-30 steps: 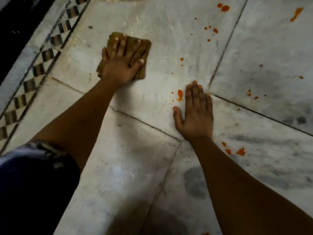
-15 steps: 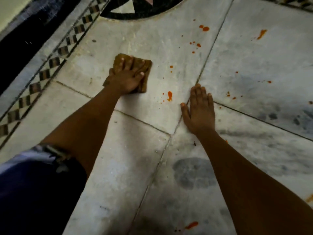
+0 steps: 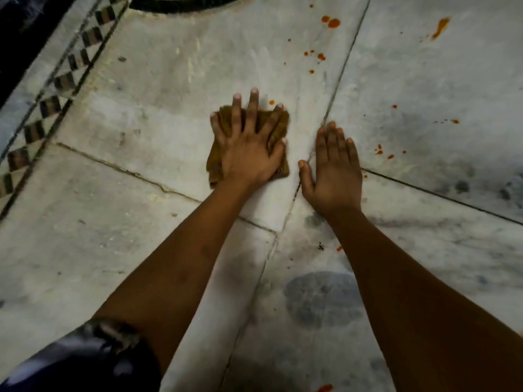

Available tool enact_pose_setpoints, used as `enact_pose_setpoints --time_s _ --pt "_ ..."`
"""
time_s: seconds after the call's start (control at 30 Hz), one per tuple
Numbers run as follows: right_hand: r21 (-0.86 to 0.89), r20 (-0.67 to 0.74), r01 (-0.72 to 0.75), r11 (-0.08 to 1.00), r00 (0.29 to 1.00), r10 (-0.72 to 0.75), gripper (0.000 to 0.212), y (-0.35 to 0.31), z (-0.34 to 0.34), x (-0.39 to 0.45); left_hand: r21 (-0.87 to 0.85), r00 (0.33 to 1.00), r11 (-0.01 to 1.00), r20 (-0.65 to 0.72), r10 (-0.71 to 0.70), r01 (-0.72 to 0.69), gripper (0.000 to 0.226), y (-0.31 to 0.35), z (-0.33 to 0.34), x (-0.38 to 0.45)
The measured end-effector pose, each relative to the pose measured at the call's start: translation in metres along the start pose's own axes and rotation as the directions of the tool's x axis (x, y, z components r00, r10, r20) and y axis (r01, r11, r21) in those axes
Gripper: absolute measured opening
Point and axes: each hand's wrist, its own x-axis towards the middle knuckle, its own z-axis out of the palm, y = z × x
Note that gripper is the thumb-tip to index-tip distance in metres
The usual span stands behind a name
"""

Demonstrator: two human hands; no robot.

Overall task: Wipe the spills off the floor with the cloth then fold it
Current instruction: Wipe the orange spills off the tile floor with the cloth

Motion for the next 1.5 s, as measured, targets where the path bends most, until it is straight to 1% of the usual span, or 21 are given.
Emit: enact_pose_setpoints --time_s 0.07,0.17,0.2,0.27,0.33,0.43,0.5,0.53,0.63,0.7,0.77,0.8,0.9,0.97,1.03,1.13,1.2,1.27,1.33,1.43,1.5 --pt "-0.001 -0.021 0.003 1.0 1.0 -0.003 0.066 0.0 0.001 0.0 0.01 0.998 0.998 0.021 0.065 -0.065 0.06 -0.001 0.002 0.005" --pt "-0.001 -0.032 -0.002 1.0 0.999 0.002 0.065 0.001 0.002 0.0 -0.004 0.97 0.97 0.007 0.243 -0.243 0.058 -0.02 0.006 -0.035" --pt "-0.008 -0.032 -0.002 1.0 0.999 0.002 0.066 0.002 0.002 0.0 -0.001 0.964 0.964 0.023 0.265 -0.265 0.057 -0.028 0.006 -0.047" --pt "-0.011 -0.032 0.003 1.0 0.999 -0.003 0.066 0.001 0.002 0.001 -0.003 0.973 0.975 0.056 0.223 -0.223 0.056 -0.043 0.003 -0.046" --pt "-0.002 -0.027 -0.001 1.0 1.0 0.001 0.066 0.002 0.003 0.001 -0.004 0.992 0.994 0.066 0.111 -0.111 0.056 -0.043 -0.001 -0.017" --pt "-0.001 -0.03 -0.007 1.0 1.0 0.007 0.065 0.002 0.003 0.001 -0.036 0.994 0.996 0.07 -0.083 0.086 0.054 -0.022 -0.004 0.05" --pt "0.014 -0.039 -0.005 1.0 0.999 0.006 0.065 -0.001 0.002 0.0 -0.062 0.988 0.99 0.094 -0.12 0.126 0.054 -0.002 -0.006 0.075" --pt "0.02 -0.043 -0.004 1.0 0.999 0.005 0.065 -0.001 0.001 0.0 -0.06 0.991 0.994 0.101 -0.084 0.091 0.054 0.005 -0.008 0.074" --pt "0.026 -0.073 -0.036 0.999 0.997 0.037 0.061 -0.002 -0.006 0.004 0.021 0.984 0.986 0.07 0.163 -0.165 0.057 0.0 -0.003 0.03" --pt "0.029 -0.11 -0.096 0.995 0.989 0.099 0.055 -0.002 -0.013 0.016 0.014 0.975 0.977 0.07 0.212 -0.214 0.061 -0.024 -0.002 0.003" --pt "-0.005 -0.147 -0.122 0.992 0.982 0.12 0.051 0.0 -0.018 0.035 -0.005 0.988 0.991 0.067 0.137 -0.137 0.06 -0.04 -0.004 0.008" --pt "-0.026 -0.124 -0.143 0.989 0.983 0.139 0.053 0.002 -0.02 0.045 -0.004 0.995 0.997 0.054 0.08 -0.08 0.057 -0.04 -0.004 0.022" --pt "-0.07 0.037 -0.252 0.965 0.966 0.255 0.062 0.011 -0.007 0.068 -0.067 0.994 0.993 0.052 -0.097 0.1 0.053 -0.024 -0.007 0.076" --pt "-0.072 0.023 -0.271 0.96 0.962 0.274 0.065 0.014 0.003 0.071 -0.077 0.99 0.988 0.054 -0.131 0.135 0.053 -0.009 -0.005 0.094" --pt "-0.068 0.008 -0.276 0.959 0.961 0.277 0.067 0.013 0.005 0.071 -0.045 0.997 0.997 0.052 -0.062 0.064 0.054 -0.004 -0.002 0.083" --pt "-0.069 0.02 -0.272 0.96 0.962 0.274 0.068 0.012 0.003 0.071 -0.044 0.992 0.991 -0.011 0.124 -0.124 0.056 -0.003 0.007 0.015" --pt "-0.069 0.029 -0.277 0.958 0.96 0.28 0.067 0.013 0.002 0.072 -0.072 0.986 0.984 0.026 0.166 -0.164 0.057 -0.008 0.006 -0.017" --pt "-0.058 0.017 -0.28 0.958 0.96 0.281 0.066 0.012 0.002 0.071 -0.069 0.992 0.991 0.046 0.116 -0.113 0.058 -0.013 0.005 -0.01" --pt "-0.046 0.011 -0.283 0.958 0.959 0.284 0.065 0.011 0.003 0.07 -0.031 0.999 0.999 0.031 0.027 -0.026 0.056 -0.012 0.001 0.023" --pt "-0.023 -0.003 -0.291 0.956 0.957 0.291 0.065 0.01 0.003 0.07 -0.033 0.992 0.992 0.038 -0.123 0.124 0.054 -0.008 -0.003 0.107" --pt "-0.02 -0.02 -0.288 0.957 0.957 0.288 0.065 0.011 0.004 0.071 -0.065 0.981 0.98 0.063 -0.184 0.188 0.055 0.0 -0.008 0.17"
